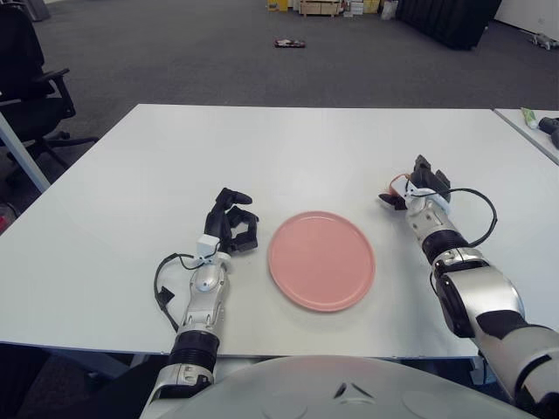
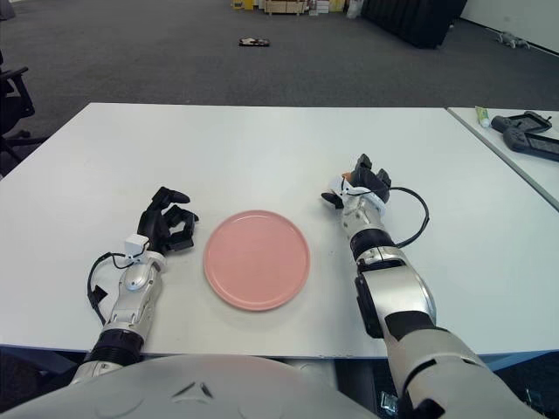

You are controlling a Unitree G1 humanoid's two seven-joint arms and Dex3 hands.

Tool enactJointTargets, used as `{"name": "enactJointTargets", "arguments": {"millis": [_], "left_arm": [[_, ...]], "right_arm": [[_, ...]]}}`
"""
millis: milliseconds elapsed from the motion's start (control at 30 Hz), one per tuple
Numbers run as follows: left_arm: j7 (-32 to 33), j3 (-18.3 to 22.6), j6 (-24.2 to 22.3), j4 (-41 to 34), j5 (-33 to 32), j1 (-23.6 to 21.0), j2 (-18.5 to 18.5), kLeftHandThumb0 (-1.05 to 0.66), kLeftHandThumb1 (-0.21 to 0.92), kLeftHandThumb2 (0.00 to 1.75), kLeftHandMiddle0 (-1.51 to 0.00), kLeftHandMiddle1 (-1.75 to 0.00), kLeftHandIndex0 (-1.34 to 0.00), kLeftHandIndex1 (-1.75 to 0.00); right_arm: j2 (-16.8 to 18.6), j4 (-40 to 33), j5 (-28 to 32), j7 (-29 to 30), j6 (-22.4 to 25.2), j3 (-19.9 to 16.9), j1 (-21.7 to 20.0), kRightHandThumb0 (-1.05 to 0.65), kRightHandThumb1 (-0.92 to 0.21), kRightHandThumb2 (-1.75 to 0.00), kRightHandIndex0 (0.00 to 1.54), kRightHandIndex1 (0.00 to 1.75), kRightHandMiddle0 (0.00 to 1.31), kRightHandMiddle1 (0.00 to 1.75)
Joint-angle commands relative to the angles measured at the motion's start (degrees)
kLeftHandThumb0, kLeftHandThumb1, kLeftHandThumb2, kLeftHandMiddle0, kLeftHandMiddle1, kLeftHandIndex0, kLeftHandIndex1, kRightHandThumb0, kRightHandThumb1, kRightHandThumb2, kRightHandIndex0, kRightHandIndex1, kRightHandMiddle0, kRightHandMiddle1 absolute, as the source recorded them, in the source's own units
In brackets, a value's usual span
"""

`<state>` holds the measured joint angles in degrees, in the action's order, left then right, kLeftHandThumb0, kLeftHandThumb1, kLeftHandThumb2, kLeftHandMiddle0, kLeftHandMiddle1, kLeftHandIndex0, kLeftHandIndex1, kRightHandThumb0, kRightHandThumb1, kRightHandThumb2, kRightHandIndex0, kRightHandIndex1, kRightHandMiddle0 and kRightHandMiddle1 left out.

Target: Put the apple into the plate.

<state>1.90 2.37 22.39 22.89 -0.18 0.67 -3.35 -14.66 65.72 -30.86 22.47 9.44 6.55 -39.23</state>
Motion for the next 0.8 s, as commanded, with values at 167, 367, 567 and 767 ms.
{"name": "enactJointTargets", "arguments": {"millis": [167, 367, 567, 767], "left_arm": [[0.13, 0.20, -1.78, 0.65, 0.01, 0.93, 0.30, -0.01, 0.31, 1.24, -0.71, -1.45, -0.46, -1.75], [-0.10, 0.35, -1.95, 0.52, -0.43, 0.98, 0.27, -0.01, 0.31, 1.23, -0.71, -1.43, -0.47, -1.75], [0.51, 0.28, -2.29, 0.20, 0.07, 1.12, 0.27, -0.01, 0.33, 1.20, -0.71, -1.40, -0.47, -1.75], [0.32, 0.36, -2.79, -0.01, -0.16, 1.09, 0.26, -0.01, 0.34, 1.18, -0.70, -1.39, -0.47, -1.75]], "right_arm": [[0.56, 6.23, 1.62, -2.21, 2.00, 2.14, -1.10, -0.57, -0.39, -0.84, 0.00, 0.00, 0.02, 0.08], [1.30, 7.07, 1.42, -4.61, 5.66, 4.29, -1.11, -0.54, -0.45, -0.86, 0.00, 0.00, 0.00, 0.23], [1.82, 7.16, 1.58, -6.08, 8.97, 5.98, -1.02, -0.53, -0.51, -0.89, 0.01, 0.00, 0.00, 0.26], [2.36, 7.44, 2.46, -6.26, 11.81, 6.09, -0.77, -0.54, -0.54, -0.86, 0.08, 0.07, 0.00, 0.41]]}}
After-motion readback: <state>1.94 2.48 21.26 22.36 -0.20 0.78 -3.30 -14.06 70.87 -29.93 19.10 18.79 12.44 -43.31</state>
